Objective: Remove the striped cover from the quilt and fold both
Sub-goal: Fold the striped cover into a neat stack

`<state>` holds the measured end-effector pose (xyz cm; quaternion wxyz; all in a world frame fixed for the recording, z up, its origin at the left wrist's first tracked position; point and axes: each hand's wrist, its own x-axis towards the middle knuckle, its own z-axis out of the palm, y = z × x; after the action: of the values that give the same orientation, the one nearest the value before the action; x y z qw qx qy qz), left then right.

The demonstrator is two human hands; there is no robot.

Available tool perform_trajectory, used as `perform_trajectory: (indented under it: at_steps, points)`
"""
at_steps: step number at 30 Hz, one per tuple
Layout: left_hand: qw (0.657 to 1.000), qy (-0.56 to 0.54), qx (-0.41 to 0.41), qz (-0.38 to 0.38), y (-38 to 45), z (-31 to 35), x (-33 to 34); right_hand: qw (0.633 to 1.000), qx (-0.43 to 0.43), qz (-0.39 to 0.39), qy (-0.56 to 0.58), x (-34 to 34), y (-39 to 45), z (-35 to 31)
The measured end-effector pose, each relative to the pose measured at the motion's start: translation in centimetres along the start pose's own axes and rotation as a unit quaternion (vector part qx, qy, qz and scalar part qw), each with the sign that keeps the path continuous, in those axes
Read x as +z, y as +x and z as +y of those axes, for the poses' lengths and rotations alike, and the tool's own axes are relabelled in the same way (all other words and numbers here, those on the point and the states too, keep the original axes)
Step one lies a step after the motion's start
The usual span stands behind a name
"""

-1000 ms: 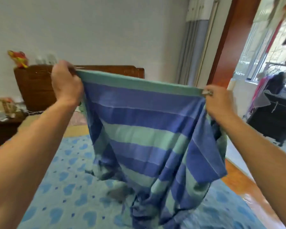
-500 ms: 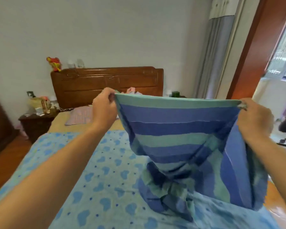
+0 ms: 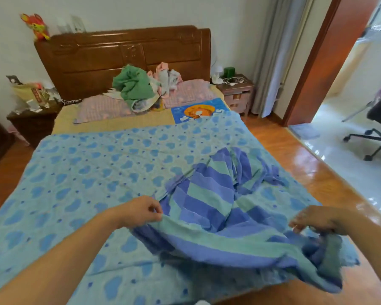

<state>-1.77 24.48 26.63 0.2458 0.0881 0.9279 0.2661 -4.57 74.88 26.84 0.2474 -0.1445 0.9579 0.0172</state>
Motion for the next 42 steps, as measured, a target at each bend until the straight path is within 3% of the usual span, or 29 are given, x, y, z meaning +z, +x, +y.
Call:
perform_trajectory:
  at_steps: [1, 3, 4, 5, 7, 9, 12, 16, 19, 21, 23, 29, 42]
  points:
    - [0.999, 0.012, 0.011, -0.028, -0.3, 0.5, 1.1, 0.993, 0.061, -0.054, 0.082, -0.2, 0.9, 0.4]
    - [0.995, 0.04, 0.048, -0.072, -0.7, 2.4, 3.6, 0.978, 0.127, 0.058, 0.156, -2.1, 1.9, -1.4]
    - [0.993, 0.049, 0.074, -0.08, -0.8, 3.6, 4.9, 0.961, 0.082, 0.096, 0.248, -2.9, 2.3, -3.1]
    - [0.991, 0.051, 0.102, -0.074, -0.8, 5.0, 6.2, 0.937, 0.015, 0.085, 0.339, -3.8, 1.8, -5.7]
    - [0.989, 0.025, 0.148, -0.02, -0.8, 7.8, 8.7, 0.881, -0.134, -0.05, 0.452, -3.3, 0.7, -11.6]
    - [0.984, -0.069, 0.149, 0.061, -0.9, 9.9, 10.7, 0.886, -0.213, -0.099, 0.399, -0.3, -0.5, -17.1]
    - [0.966, -0.157, 0.147, 0.146, -1.3, 10.4, 12.8, 0.896, -0.192, 0.017, 0.4, 3.4, -1.0, -20.8]
    - [0.968, -0.11, 0.125, 0.187, -1.4, 7.1, 14.6, 0.926, -0.159, 0.087, 0.333, 4.6, -2.4, -19.1]
    - [0.98, -0.034, 0.063, 0.184, -1.1, 4.4, 15.9, 0.901, -0.159, 0.135, 0.38, 2.5, -4.1, -17.6]
    - [0.968, -0.106, 0.072, 0.215, -1.1, 3.7, 16.0, 0.882, -0.157, 0.176, 0.408, 0.0, -4.7, -16.5]
    - [0.951, -0.17, 0.088, 0.241, -0.7, 4.2, 15.5, 0.892, -0.16, 0.184, 0.38, -2.2, -5.1, -16.1]
    - [0.927, -0.231, 0.183, 0.234, 1.7, 8.3, 13.3, 0.878, -0.154, 0.217, 0.398, -4.3, -5.6, -17.0]
    - [0.944, -0.23, 0.114, 0.208, 4.8, 5.5, 14.9, 0.852, -0.194, 0.179, 0.452, -6.4, -7.2, -16.3]
